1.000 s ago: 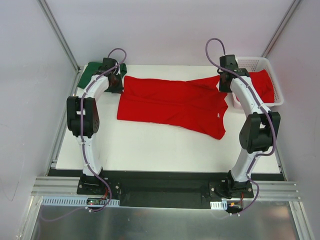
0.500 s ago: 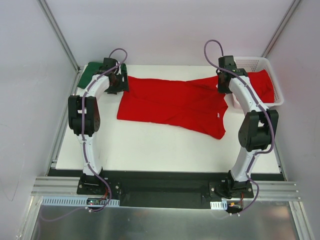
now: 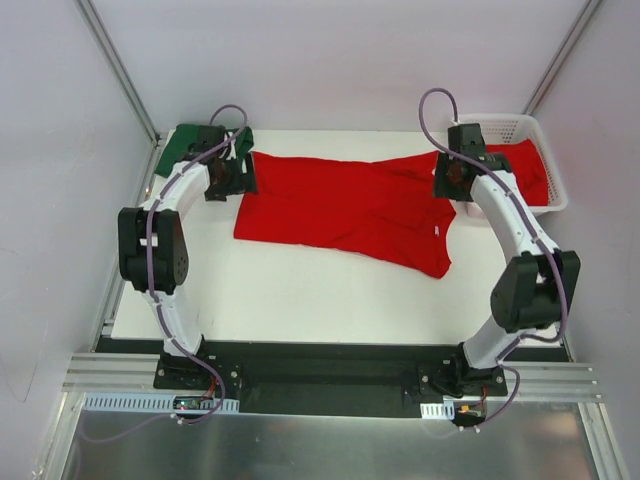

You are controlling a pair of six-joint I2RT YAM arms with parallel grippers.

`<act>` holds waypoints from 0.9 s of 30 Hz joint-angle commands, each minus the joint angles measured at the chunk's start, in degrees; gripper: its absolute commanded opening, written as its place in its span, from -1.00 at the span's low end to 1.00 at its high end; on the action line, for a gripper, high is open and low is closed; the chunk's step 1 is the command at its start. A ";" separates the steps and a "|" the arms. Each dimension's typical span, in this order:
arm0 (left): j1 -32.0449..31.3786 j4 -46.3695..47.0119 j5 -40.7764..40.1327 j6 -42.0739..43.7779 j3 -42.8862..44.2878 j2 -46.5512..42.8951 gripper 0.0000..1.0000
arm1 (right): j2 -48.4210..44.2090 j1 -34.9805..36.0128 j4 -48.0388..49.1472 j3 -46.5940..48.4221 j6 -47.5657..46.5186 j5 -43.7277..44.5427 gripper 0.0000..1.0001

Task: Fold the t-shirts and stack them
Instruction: Fold the tshirt

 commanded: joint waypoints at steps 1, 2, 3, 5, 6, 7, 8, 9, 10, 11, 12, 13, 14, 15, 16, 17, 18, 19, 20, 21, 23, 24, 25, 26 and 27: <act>-0.47 -0.65 2.32 -1.53 -6.12 -7.15 0.99 | -11.02 0.74 -0.95 -7.54 5.99 -9.97 0.01; -0.91 -0.65 2.05 -1.44 -8.22 -8.29 0.99 | -12.35 0.91 -0.95 -11.12 6.53 -12.60 0.01; -1.17 -0.65 1.70 -1.44 -9.11 -8.65 0.99 | -13.93 1.52 -0.69 -12.81 7.67 -13.58 0.01; -2.14 -0.57 0.48 -1.53 -10.60 -9.26 0.98 | -17.80 3.10 -0.60 -16.58 8.03 -15.52 0.02; -2.67 -0.57 -0.05 -1.27 -10.79 -9.18 0.98 | -18.77 3.55 -1.12 -17.39 8.64 -15.53 0.01; -3.02 -0.57 -0.75 -1.18 -10.87 -8.92 0.99 | -19.65 3.99 -1.30 -18.27 8.91 -17.70 0.02; -3.72 -0.74 -1.37 -1.26 -10.70 -8.13 0.99 | -21.14 4.34 -1.56 -18.97 9.34 -19.46 0.01; -3.99 -1.09 -1.55 -1.26 -10.61 -7.69 0.98 | -21.76 5.04 -2.00 -20.20 10.30 -20.09 0.01; -4.16 -1.35 -1.55 -1.44 -10.35 -7.25 0.99 | -22.38 5.39 -2.01 -20.73 10.49 -20.97 0.01; -4.43 -1.44 -1.81 -1.44 -10.17 -6.37 0.98 | -23.17 6.27 -2.01 -21.26 10.58 -22.19 0.02; -4.69 -1.71 -1.99 -1.44 -9.91 -5.84 0.99 | -23.52 6.80 -2.44 -22.13 10.75 -21.86 0.01; -4.78 -2.58 -1.99 -1.44 -9.12 -5.23 0.99 | -23.70 7.24 -2.53 -22.49 10.84 -21.42 0.01; -4.87 -2.85 -1.99 -1.44 -8.86 -4.27 0.99 | -23.79 7.94 -2.71 -23.02 10.76 -21.07 0.02; -5.04 -3.20 -2.17 -1.61 -8.51 -3.73 0.99 | -23.70 8.12 -2.80 -24.07 10.75 -21.15 0.01; -5.04 -3.90 -2.17 -1.53 -7.81 -3.29 0.99 | -23.62 8.21 -2.62 -24.86 11.19 -21.41 0.01; -5.04 -4.17 -2.17 -1.53 -7.54 -2.59 0.99 | -23.44 8.38 -2.45 -25.74 11.54 -22.89 0.01; -5.13 -4.52 -1.99 -1.61 -7.36 -2.24 0.99 | -23.09 8.30 -1.23 -26.53 11.89 -24.04 0.01; -5.22 -4.78 -1.99 -1.53 -7.01 -1.97 0.98 | -22.83 8.47 -0.43 -28.36 12.24 -25.10 0.01; -5.31 -5.22 -1.90 -1.44 -6.92 -1.71 0.99 | -22.56 8.99 0.27 -29.08 13.12 -26.59 0.00; -5.40 -5.40 -1.82 -1.53 -6.92 -1.62 0.99 | -21.69 9.26 1.93 -29.87 13.48 -27.38 0.00; -5.57 -5.49 -1.90 -1.44 -6.83 -1.18 0.99 | -20.72 9.96 4.13 -31.36 13.92 -29.92 0.00; -5.66 -5.49 -1.64 -1.53 -6.74 -1.09 0.99 | -19.93 10.14 6.67 -31.63 14.18 -30.81 0.00; -5.75 -5.49 -1.47 -1.44 -6.48 -0.83 0.99 | -18.10 10.06 7.39 -31.72 14.36 -31.60 0.00; -5.75 -5.57 -1.20 -1.35 -6.31 -0.31 0.99 | -16.77 10.05 8.09 -31.20 14.36 -33.26 0.00; -5.83 -5.66 -1.11 -1.35 -6.13 -0.13 0.99 | -15.80 10.05 9.84 -30.93 14.27 -34.06 -0.01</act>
